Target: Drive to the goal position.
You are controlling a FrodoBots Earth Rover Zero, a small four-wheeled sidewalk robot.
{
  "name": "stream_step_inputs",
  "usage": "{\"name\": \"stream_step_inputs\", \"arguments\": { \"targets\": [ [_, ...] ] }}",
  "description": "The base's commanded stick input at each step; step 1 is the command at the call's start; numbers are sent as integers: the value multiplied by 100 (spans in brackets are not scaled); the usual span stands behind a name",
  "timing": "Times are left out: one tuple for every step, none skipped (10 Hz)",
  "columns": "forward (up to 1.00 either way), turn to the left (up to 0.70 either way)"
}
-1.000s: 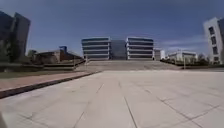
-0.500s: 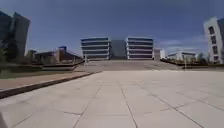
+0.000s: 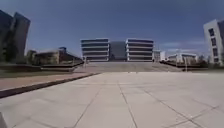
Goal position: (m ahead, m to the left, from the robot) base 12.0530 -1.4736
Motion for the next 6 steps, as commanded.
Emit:
{"name": "stream_step_inputs", "arguments": {
  "targets": [
    [70, -5],
    [70, -5],
    [70, -5],
    [70, -5],
    [70, -5],
    [70, -5]
  ]
}}
